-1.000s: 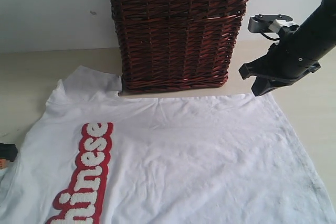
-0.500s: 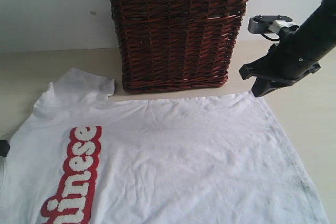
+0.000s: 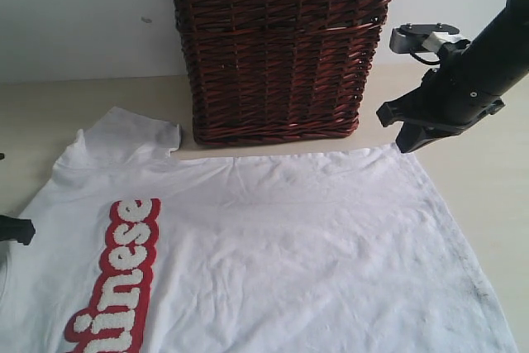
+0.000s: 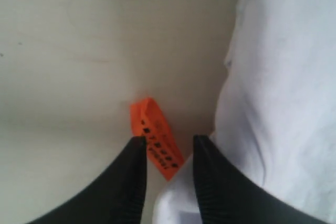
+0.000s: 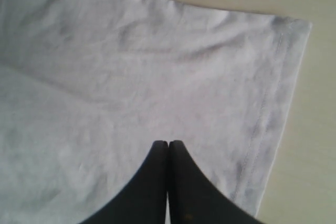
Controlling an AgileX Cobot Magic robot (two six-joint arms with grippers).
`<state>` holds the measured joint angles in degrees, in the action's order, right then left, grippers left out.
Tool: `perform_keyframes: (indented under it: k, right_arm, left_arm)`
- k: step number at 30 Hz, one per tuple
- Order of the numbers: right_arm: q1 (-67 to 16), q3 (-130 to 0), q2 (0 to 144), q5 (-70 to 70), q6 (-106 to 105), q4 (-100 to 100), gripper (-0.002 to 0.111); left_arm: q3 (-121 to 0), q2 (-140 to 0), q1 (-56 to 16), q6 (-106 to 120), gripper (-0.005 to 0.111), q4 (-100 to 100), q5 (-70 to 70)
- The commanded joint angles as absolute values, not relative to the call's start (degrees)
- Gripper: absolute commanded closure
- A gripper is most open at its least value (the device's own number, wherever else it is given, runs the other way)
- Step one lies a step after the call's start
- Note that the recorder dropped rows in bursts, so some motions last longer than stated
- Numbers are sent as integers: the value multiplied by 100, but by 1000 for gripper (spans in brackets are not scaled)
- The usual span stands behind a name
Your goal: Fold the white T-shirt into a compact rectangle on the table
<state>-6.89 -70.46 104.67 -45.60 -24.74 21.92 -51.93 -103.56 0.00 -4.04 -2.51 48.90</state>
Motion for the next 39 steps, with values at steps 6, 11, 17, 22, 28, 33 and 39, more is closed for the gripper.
perform_keyframes:
  k: [6,11,17,22,28,33,39]
  right_arm:
    - [-665,-7066,10405,-4479,-2567,2197,108]
    - [-665,-7066,10405,-4411,-2579,2197,108]
    - [-665,-7066,10405,-4408,-2579,2197,108]
    - [-665,-7066,10405,-4420,-2579,2197,108]
    - [-665,-7066,10405,-4479,-2579,2197,108]
    - [-665,-7066,10405,-4504,-2579,2197,108]
    - [-665,-7066,10405,-4504,-2579,2197,108]
  left_arm:
    - [-5452,-10357,5,0,63,360,4647]
    - [-5515,-10379,5,907,63,1283,4597]
    - [-5525,-10466,5,1072,63,1442,4621]
    - [-5525,-10466,5,1072,107,1355,4669]
    - [-5525,-10466,5,-42,107,146,4596]
    - [-5525,-10394,5,-748,107,-524,4596]
    - [-5525,-10303,5,-641,107,-514,4554]
